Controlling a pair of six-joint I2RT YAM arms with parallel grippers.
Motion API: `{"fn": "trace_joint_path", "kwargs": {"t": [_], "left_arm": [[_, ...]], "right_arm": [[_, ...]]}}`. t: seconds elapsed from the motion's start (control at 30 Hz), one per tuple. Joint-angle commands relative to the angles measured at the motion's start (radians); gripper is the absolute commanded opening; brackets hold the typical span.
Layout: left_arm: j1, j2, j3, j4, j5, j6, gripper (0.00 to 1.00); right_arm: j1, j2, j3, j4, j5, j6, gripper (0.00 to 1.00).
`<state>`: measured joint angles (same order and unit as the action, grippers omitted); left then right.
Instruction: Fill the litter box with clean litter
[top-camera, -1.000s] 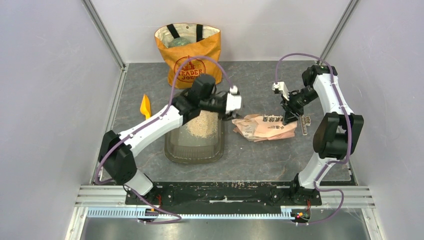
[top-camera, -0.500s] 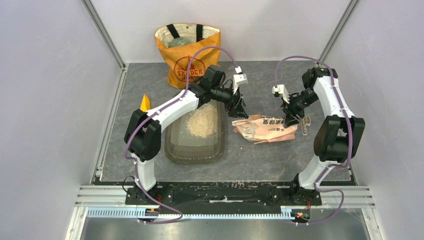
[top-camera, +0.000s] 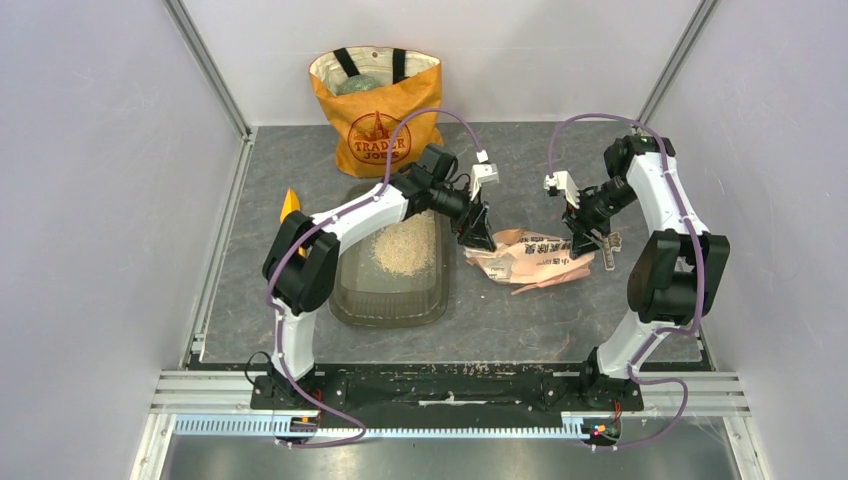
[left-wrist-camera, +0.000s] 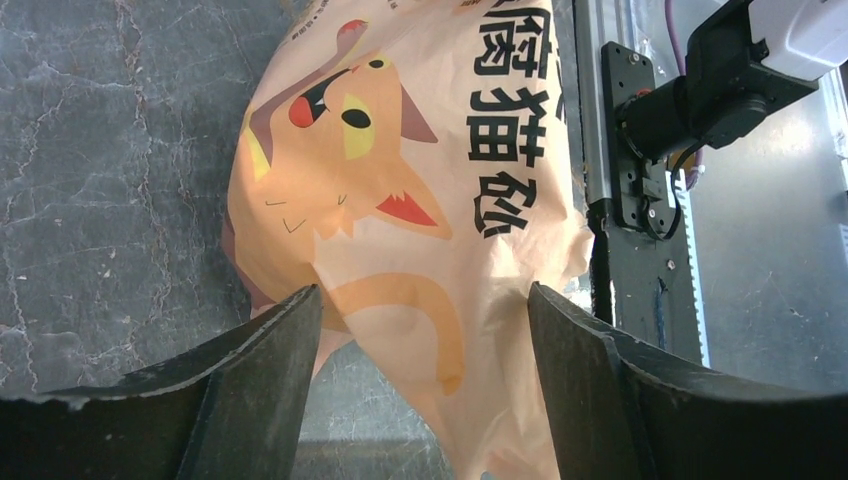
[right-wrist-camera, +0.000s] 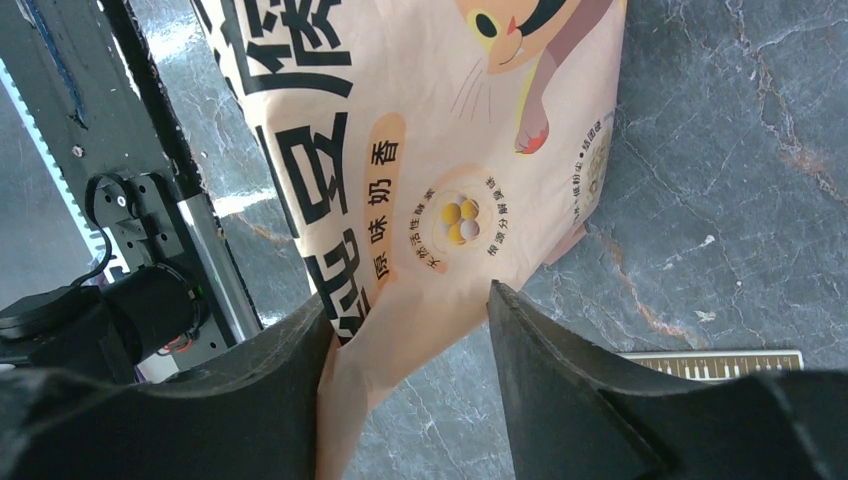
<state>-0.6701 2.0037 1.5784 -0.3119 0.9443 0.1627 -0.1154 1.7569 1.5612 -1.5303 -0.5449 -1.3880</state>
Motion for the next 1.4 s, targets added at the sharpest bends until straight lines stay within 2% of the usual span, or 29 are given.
{"fn": "trace_joint_path", "kwargs": {"t": [0.0, 0.1, 0.17, 0.3, 0.47, 0.6, 0.67, 0.7, 0.73, 0.77, 0.83, 0.87, 1.13, 1.23, 1.27, 1.3, 1.33, 1.37], "left_arm": [[-0.013, -0.064, -0.035, -0.007, 0.025, 0.089, 0.83], [-0.016, -0.100, -0.050, 0.000, 0.040, 0.073, 0.83], [-0.024, -0.110, -0.056, -0.010, 0.034, 0.069, 0.84], [-0.052, -0.093, -0.083, -0.038, -0.072, 0.145, 0.83], [-0.056, -0.038, -0.072, -0.031, -0.174, 0.180, 0.70], [-0.056, -0.046, -0.082, -0.031, -0.204, 0.224, 0.47], [-0.056, -0.066, -0.102, -0.014, -0.221, 0.239, 0.27], [-0.056, -0.077, -0.118, -0.001, -0.229, 0.248, 0.13], [-0.056, -0.093, -0.135, 0.011, -0.240, 0.264, 0.03], [-0.056, -0.105, -0.154, 0.027, -0.249, 0.279, 0.02], [-0.053, -0.142, -0.195, 0.057, -0.266, 0.313, 0.02], [-0.051, -0.158, -0.218, 0.077, -0.275, 0.328, 0.02], [-0.063, -0.222, -0.300, 0.291, -0.423, 0.333, 0.02], [-0.063, -0.217, -0.289, 0.289, -0.446, 0.340, 0.02], [-0.065, -0.217, -0.282, 0.270, -0.420, 0.360, 0.02], [-0.073, -0.215, -0.278, 0.264, -0.405, 0.367, 0.02], [-0.082, -0.214, -0.273, 0.263, -0.398, 0.368, 0.02], [-0.089, -0.207, -0.263, 0.255, -0.389, 0.368, 0.02]], "right_arm": [[-0.010, 0.010, 0.032, -0.015, 0.053, -0.016, 0.55], [-0.010, 0.015, 0.034, -0.014, 0.058, -0.013, 0.31], [-0.010, 0.022, 0.038, -0.015, 0.063, -0.004, 0.22], [-0.010, 0.028, 0.048, -0.026, 0.053, -0.008, 0.20], [-0.010, 0.035, 0.053, -0.037, 0.052, -0.016, 0.24], [-0.012, 0.035, 0.039, -0.035, 0.084, -0.031, 0.25], [-0.018, 0.035, 0.024, -0.022, 0.106, -0.034, 0.25], [-0.026, 0.037, 0.016, -0.013, 0.118, -0.036, 0.26], [-0.036, 0.040, 0.010, -0.010, 0.133, -0.042, 0.25], [-0.047, 0.044, 0.008, -0.009, 0.146, -0.048, 0.22], [-0.070, 0.057, 0.012, -0.012, 0.176, -0.051, 0.02], [-0.083, 0.063, 0.019, -0.015, 0.183, -0.051, 0.00], [-0.107, 0.044, 0.077, -0.092, 0.136, -0.045, 0.00], [-0.112, 0.031, 0.051, -0.111, 0.178, -0.056, 0.00], [-0.112, 0.023, 0.063, -0.118, 0.158, -0.052, 0.14], [-0.109, 0.013, 0.091, -0.139, 0.097, -0.040, 0.46], [-0.099, 0.006, 0.135, -0.155, 0.028, -0.014, 0.66], [-0.083, -0.002, 0.173, -0.161, -0.025, 0.010, 0.93]]}}
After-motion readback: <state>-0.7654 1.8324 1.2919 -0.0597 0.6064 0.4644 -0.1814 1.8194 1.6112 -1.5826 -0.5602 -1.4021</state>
